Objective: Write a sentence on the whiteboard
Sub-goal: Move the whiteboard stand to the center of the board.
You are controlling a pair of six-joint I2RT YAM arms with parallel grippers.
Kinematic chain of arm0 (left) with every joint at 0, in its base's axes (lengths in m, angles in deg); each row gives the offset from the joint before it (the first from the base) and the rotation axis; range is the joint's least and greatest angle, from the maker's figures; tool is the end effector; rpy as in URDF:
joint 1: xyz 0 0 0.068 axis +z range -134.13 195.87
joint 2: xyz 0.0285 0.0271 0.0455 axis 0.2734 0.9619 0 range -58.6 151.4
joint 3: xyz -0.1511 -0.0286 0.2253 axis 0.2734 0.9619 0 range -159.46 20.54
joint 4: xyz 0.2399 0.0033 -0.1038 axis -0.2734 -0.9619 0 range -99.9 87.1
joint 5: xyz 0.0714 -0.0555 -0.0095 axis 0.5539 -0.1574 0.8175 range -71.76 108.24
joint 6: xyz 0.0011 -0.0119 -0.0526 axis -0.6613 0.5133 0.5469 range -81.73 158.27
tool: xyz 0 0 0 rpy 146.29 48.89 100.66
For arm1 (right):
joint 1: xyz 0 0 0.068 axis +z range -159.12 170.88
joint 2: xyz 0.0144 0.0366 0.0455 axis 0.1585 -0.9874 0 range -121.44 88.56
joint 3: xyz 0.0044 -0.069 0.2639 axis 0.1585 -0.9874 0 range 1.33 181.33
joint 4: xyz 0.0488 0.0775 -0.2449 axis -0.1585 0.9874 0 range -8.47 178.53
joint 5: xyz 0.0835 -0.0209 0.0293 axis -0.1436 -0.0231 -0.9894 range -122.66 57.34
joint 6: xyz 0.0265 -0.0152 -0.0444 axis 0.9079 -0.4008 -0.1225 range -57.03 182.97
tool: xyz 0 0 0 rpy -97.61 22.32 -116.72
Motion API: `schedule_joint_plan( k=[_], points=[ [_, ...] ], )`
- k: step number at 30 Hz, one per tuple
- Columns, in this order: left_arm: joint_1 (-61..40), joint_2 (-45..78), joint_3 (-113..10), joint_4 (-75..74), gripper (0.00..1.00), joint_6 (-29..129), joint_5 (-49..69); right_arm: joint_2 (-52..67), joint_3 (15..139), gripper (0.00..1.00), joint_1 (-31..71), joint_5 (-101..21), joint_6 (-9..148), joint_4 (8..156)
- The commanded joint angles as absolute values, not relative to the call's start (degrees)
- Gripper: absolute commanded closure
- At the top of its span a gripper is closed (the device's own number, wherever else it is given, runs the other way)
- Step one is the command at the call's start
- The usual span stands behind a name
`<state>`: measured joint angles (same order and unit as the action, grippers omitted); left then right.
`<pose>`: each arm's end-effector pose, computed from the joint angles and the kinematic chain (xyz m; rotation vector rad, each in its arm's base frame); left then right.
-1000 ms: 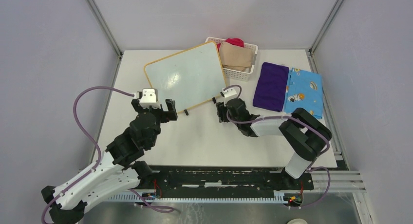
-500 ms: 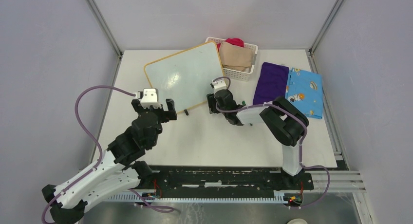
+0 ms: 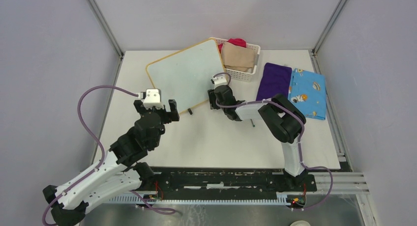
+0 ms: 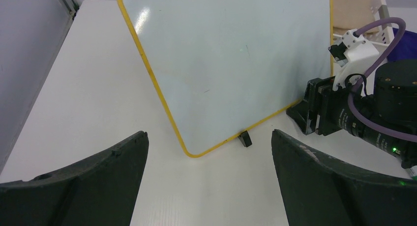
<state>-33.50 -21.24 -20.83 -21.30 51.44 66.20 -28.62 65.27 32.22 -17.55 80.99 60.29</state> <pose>0.1146 -0.0930 0.3263 -0.0286 1.7380 -0.0369 0.3270 0.2752 0.1305 -0.2758 2.1083 0.3377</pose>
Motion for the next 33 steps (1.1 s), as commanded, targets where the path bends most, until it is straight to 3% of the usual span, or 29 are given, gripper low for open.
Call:
schedule_joint_plan(
  k=[1, 21, 33],
  points=[
    [-33.53, -21.61, -21.92, -20.44, 0.00, 49.45, 67.85, -30.09, 67.92, 0.47, 31.88, -17.39, 80.75, 61.26],
    [-33.53, -21.25, -21.96, -20.23, 0.00, 49.66, 67.06, -24.98, 58.73, 0.79, 31.97, -14.24, 80.43, 58.53],
    [-33.53, -22.09, -22.16, -20.34, 0.00, 50.11, 66.66, -17.04, 45.98, 1.00, 32.78, -8.31, 84.50, 59.18]
  ],
)
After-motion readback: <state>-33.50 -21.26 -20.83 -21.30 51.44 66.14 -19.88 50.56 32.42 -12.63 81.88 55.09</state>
